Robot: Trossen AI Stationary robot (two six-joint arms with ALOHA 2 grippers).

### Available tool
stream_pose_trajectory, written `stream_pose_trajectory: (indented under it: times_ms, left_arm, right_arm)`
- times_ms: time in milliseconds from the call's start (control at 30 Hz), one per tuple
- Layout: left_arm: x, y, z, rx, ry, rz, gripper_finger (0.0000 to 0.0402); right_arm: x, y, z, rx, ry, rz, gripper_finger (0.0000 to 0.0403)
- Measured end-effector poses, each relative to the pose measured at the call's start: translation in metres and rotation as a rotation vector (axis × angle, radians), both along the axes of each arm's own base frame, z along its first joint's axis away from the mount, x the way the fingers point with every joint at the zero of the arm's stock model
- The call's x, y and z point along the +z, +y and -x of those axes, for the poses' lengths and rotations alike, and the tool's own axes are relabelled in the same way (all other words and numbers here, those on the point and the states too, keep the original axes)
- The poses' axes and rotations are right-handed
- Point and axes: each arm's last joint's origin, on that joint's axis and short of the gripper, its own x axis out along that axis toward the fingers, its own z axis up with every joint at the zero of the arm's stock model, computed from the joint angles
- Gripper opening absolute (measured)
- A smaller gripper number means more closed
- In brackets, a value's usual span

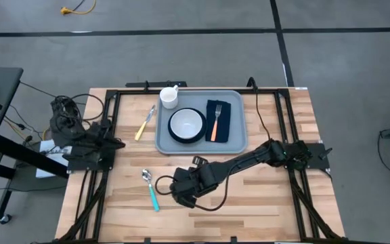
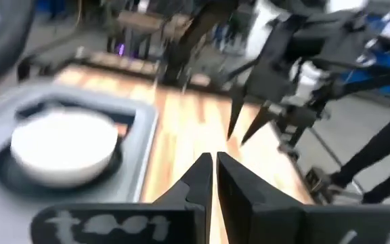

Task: Set up tray
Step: Put the blue spoon to the left of the orange fork on the blue napkin on the gray tray

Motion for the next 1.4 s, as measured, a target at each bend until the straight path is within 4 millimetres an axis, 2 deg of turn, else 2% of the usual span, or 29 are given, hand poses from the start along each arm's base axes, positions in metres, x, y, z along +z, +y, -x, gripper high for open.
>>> stream_pose_trajectory:
  times_ms: [100, 300, 433, 567, 733, 967, 1167, 1400]
  left_arm:
    - [-0.008, -0.003, -0.001, -0.006, 0.092, 0.029, 0.0009]
    - [-0.003, -0.02, -0.011, -0.071, 0.144, 0.22, 0.0009]
    - [-0.002, -0.035, -0.022, -0.097, 0.178, 0.179, 0.0014]
    - [-0.01, -0.057, -0.036, -0.167, 0.272, 0.051, 0.0042]
    - [-0.025, -0.085, -0.053, -0.318, 0.402, -0.133, 0.0096]
    - [-0.049, -0.116, -0.074, -0.494, 0.435, -0.51, 0.0143]
    - [-0.069, -0.123, -0.089, -0.522, 0.509, -0.714, 0.0147]
    - [-0.086, -0.119, -0.114, -0.547, 0.641, -0.807, 0.0148]
  right_arm:
    - [-0.012, 0.001, -0.003, 0.011, 0.035, 0.006, 0.0109]
    - [-0.01, 0.006, -0.004, 0.023, -0.006, -0.017, 0.0109]
    - [-0.009, 0.014, -0.005, 0.037, -0.046, -0.032, 0.0109]
    - [-0.008, 0.022, -0.007, 0.05, -0.084, -0.048, 0.0109]
    - [-0.005, 0.032, -0.008, 0.069, -0.137, -0.072, 0.0109]
    - [-0.009, 0.05, 0.01, 0.136, -0.04, -0.063, 0.0109]
    - [-0.01, 0.066, 0.022, 0.178, 0.004, -0.045, 0.0109]
    - [-0.012, 0.078, 0.039, 0.217, 0.083, -0.007, 0.0109]
